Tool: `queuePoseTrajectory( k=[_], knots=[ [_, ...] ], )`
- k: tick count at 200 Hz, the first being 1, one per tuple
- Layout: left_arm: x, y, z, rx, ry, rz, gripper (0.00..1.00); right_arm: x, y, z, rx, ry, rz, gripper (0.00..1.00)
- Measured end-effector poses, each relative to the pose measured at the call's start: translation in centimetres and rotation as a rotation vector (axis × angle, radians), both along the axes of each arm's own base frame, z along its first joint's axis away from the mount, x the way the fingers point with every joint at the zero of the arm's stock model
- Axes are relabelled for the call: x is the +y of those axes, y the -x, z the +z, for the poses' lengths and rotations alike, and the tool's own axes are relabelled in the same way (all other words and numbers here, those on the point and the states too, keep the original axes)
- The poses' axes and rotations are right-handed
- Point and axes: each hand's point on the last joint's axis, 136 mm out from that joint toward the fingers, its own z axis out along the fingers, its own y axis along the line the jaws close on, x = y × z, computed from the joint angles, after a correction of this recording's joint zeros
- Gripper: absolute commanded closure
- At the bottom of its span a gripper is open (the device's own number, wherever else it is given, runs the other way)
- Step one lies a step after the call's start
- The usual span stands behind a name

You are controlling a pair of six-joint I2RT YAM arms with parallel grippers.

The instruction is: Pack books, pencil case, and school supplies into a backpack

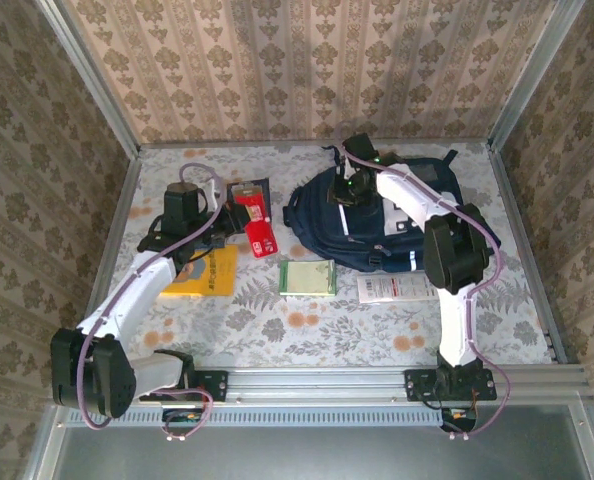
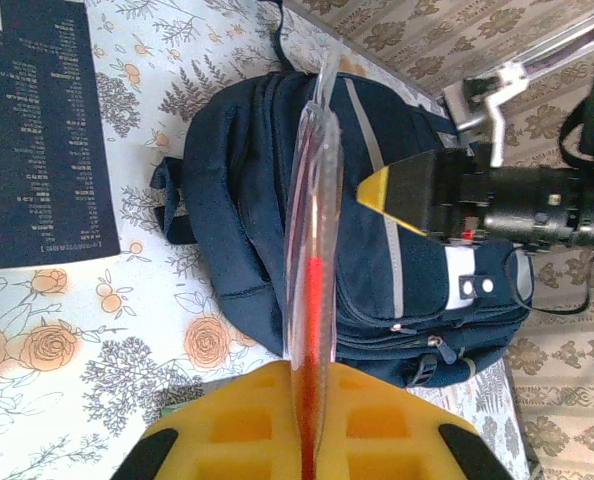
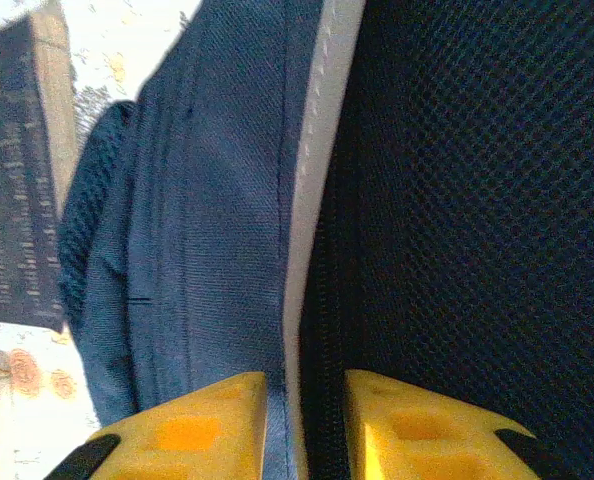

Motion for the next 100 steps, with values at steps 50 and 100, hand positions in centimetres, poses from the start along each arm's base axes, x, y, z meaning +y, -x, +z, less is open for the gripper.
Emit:
queuePoseTrajectory(
  k=[50, 100],
  knots=[
    [-0.2, 0.0, 0.2, -0.006, 0.010, -0.006, 1.00, 0.1, 0.0, -0.8, 0.019, 0.011, 0.011, 1.00],
    [0.3, -0.3, 0.2, -0.006, 0.009, 0.008, 1.00, 0.7, 0.0, 0.4, 0.023, -0.047, 0.031, 1.00]
  ],
)
